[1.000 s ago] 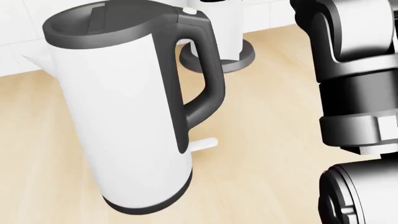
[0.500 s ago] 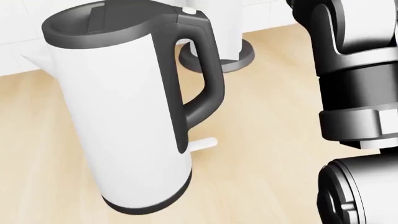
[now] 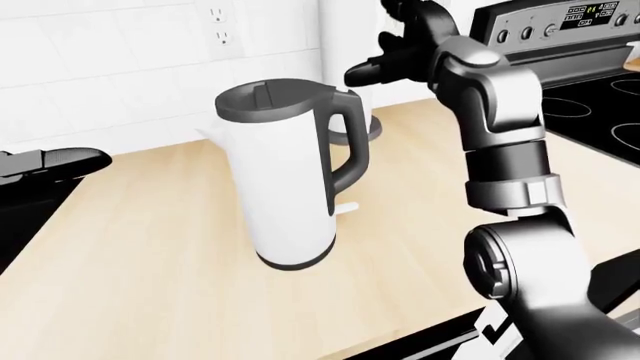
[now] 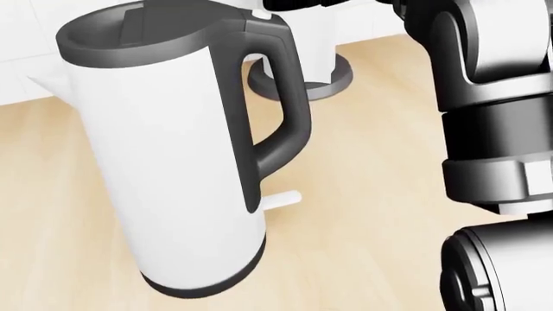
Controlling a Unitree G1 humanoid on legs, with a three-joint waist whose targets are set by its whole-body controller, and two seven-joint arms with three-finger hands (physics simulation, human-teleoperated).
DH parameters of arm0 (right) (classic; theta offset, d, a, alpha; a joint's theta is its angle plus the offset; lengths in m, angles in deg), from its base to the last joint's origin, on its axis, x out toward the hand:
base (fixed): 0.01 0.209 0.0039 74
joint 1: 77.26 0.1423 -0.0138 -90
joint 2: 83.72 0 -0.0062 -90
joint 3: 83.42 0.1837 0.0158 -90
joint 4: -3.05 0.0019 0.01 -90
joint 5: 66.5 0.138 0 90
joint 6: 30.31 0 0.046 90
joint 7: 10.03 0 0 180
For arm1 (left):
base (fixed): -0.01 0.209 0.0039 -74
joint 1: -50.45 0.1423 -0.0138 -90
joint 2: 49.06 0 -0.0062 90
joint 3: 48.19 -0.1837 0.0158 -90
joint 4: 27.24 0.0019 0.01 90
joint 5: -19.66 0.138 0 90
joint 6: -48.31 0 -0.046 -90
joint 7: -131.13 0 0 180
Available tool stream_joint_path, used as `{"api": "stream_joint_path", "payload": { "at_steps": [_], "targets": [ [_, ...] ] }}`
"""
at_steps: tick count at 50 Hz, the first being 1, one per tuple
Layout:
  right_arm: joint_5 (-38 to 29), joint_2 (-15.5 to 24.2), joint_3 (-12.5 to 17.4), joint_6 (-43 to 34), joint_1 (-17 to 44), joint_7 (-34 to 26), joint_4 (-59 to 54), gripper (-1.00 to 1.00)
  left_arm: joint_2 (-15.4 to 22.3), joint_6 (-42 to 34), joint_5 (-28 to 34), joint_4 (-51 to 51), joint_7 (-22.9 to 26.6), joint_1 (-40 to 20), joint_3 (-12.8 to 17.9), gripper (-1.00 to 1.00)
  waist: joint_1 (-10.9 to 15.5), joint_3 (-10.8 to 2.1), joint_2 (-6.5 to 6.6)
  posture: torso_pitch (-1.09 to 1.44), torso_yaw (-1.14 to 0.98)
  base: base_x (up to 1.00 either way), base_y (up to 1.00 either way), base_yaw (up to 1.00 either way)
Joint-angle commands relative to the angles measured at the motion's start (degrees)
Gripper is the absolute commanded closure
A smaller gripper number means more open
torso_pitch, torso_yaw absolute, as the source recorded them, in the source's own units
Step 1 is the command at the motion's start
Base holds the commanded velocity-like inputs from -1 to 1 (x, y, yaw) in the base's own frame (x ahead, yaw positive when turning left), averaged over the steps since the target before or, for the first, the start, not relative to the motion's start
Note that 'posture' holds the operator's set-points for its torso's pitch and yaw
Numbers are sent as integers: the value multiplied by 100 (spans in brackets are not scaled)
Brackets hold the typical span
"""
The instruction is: Press the button to open the lid of the electric kettle.
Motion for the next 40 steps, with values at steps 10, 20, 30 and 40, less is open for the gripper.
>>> {"api": "stream_joint_path", "payload": {
  "at_steps": [10,20,30,40],
  "targets": [
    [-22,-15,31,200,264,36,135,-100,107,142,12,-72,4,-107,86,-100,-10,-78,26,-31,0,0,0,0],
    [-69,-53,8,342,317,121,-15,-100,140,120,-35,-77,-20,-120,113,-100,-16,-78,28,-31,0,0,0,0],
    [-193,-128,-52,344,181,47,139,-100,147,135,-52,-82,-31,-99,118,-100,-26,-85,25,-31,0,0,0,0],
    [-345,-139,-106,472,85,14,192,-100,134,143,-54,-91,-23,-84,126,-100,-29,-95,24,-31,0,0,0,0]
  ]
}}
